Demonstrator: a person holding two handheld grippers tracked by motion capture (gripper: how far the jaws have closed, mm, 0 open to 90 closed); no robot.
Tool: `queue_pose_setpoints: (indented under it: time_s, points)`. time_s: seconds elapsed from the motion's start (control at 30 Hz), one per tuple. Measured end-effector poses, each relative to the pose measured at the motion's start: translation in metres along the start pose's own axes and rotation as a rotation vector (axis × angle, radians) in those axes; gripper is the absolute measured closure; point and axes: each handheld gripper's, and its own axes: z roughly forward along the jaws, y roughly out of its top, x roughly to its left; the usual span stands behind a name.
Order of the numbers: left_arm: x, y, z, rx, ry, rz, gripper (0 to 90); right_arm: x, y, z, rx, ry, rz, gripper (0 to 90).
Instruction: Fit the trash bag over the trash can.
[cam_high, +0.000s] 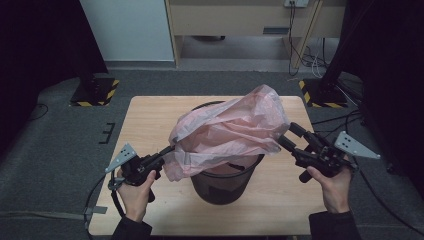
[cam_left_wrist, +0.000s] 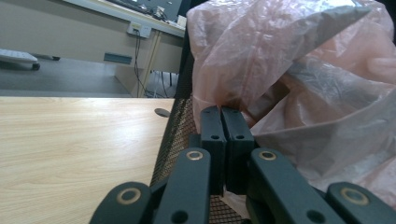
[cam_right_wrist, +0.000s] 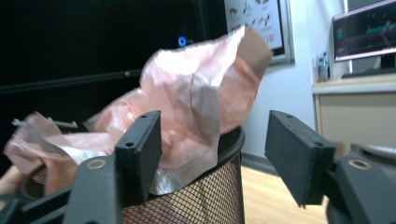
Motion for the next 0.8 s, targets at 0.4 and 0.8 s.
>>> queue_pose_setpoints:
  time_s: [0.4, 0.8]
  points:
    - [-0.003, 0.005, -0.002, -0.042, -0.009, 0.004, 89.4, 0.0, -0.006, 0.002, 0.061, 0.153, 0.041, 90.0]
    - [0.003, 0.0, 0.004, -0.02, 0.034, -0.006, 90.0, -0.013, -0.026, -0.014, 0.281, 0.035, -0.046, 90.0]
